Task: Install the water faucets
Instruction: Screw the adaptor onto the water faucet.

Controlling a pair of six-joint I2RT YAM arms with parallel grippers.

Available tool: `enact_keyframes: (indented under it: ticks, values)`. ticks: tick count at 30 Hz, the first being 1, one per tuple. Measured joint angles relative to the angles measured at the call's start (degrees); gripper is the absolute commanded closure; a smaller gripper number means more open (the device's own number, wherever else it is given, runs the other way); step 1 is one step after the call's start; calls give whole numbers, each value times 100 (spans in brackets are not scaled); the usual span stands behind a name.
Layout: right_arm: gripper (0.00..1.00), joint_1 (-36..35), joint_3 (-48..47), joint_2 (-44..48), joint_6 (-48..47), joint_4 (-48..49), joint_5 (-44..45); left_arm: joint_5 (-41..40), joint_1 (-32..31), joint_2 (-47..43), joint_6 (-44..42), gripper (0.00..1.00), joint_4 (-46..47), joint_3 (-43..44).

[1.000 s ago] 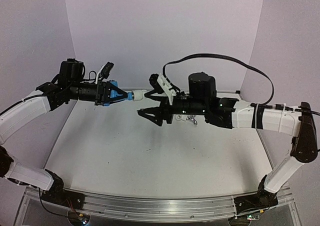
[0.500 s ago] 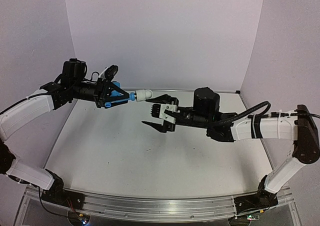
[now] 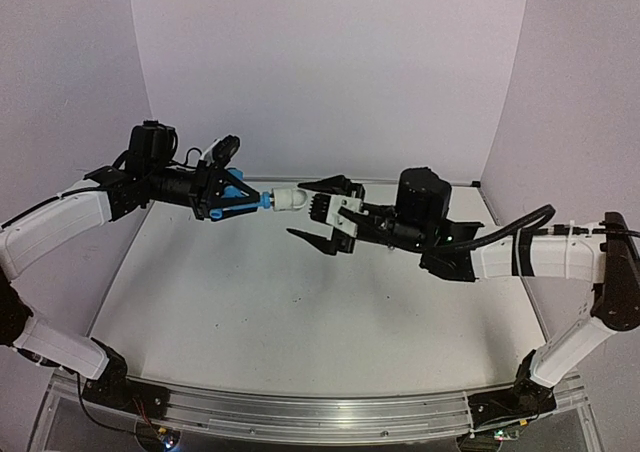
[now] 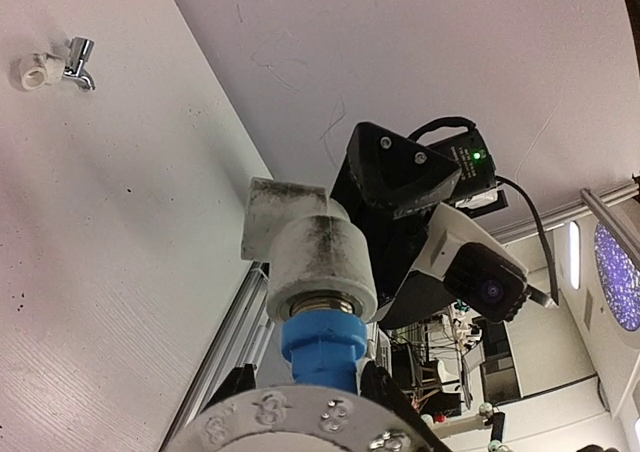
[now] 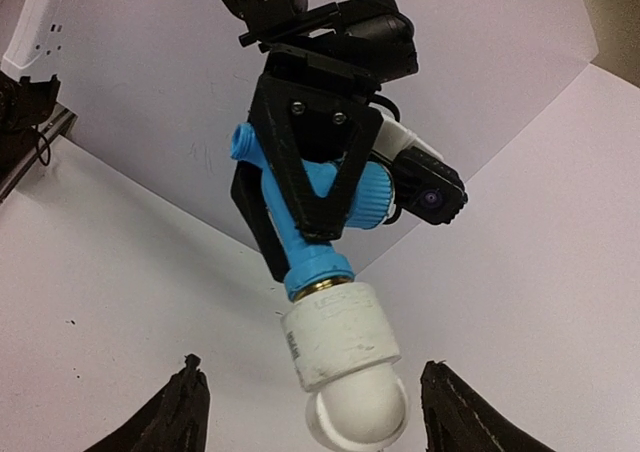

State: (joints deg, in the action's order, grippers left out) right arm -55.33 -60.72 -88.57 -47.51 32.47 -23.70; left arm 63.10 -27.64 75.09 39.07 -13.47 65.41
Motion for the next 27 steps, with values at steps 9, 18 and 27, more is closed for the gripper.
enact_keyframes:
  ticks: [9,18,27]
  values:
    - [56,4,-1060,-553,474,-722,-399,196,9,-13,-176,100,-2,-31]
    - [51,64,-1515,-627,820,-1476,-818,543,44,-11,-503,100,-4,-42]
    - [87,96,-1590,-696,1065,-1831,-1209,963,36,80,-764,100,-82,-3]
